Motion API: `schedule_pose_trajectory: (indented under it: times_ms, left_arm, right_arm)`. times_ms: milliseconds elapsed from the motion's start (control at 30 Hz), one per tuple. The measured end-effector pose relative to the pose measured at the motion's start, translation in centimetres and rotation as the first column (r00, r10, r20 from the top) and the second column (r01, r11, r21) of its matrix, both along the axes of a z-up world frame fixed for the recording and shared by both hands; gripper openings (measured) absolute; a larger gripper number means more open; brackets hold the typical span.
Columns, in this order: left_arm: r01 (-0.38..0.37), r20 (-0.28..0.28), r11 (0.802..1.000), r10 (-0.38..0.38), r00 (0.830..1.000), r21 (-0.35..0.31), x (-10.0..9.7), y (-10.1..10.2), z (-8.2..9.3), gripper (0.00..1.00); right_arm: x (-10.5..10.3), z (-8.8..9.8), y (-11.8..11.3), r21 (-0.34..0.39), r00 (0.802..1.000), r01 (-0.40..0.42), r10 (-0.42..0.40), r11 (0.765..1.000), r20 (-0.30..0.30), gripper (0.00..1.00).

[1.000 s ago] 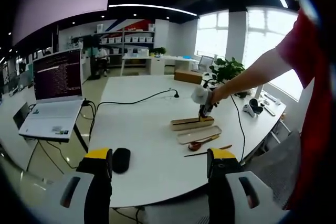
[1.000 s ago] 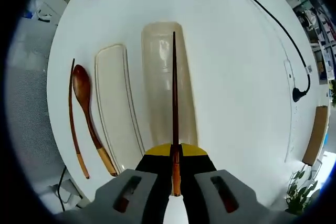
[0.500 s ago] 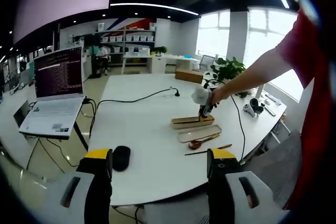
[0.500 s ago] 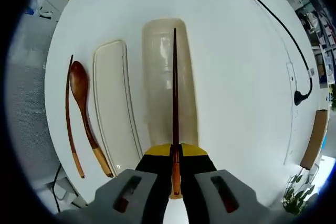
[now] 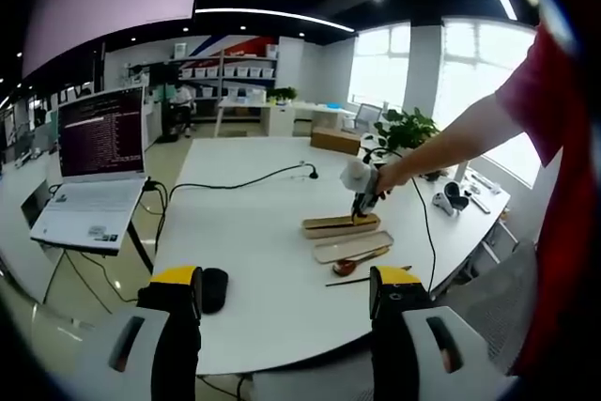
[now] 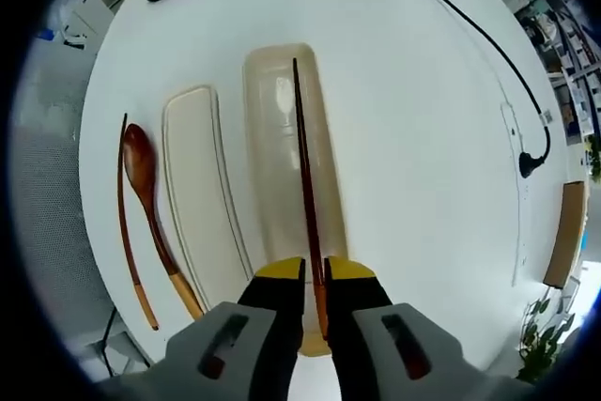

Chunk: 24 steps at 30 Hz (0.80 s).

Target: Arrange the utensils inside the cutlery case until each visible utensil rests in its matching compartment.

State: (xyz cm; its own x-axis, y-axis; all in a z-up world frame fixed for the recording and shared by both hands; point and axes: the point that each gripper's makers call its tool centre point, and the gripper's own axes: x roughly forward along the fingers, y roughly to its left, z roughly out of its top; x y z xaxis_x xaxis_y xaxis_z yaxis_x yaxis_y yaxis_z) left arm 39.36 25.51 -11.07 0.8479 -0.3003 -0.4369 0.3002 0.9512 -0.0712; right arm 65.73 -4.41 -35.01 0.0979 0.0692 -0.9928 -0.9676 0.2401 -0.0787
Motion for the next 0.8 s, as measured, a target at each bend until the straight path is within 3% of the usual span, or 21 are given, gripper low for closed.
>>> schedule_pose_trajectory:
  times_ms: [333,800]
  left_arm:
    - [0.019,0.009,1.000,-0.019,1.000,-0.002,-0.2,-0.4,0.0,0.75]
    - [0.058,0.033,0.998,-0.057,0.998,-0.015,-1.0,-1.0,0.6,0.75]
  right_arm:
    - [0.0,1.3,-0.5,0.029,0.999,0.028,-0.028,0.999,0.022,0.10]
    - [-2.3,4.2,-1.4,0.072,0.997,0.039,-0.044,0.997,0.068,0.10]
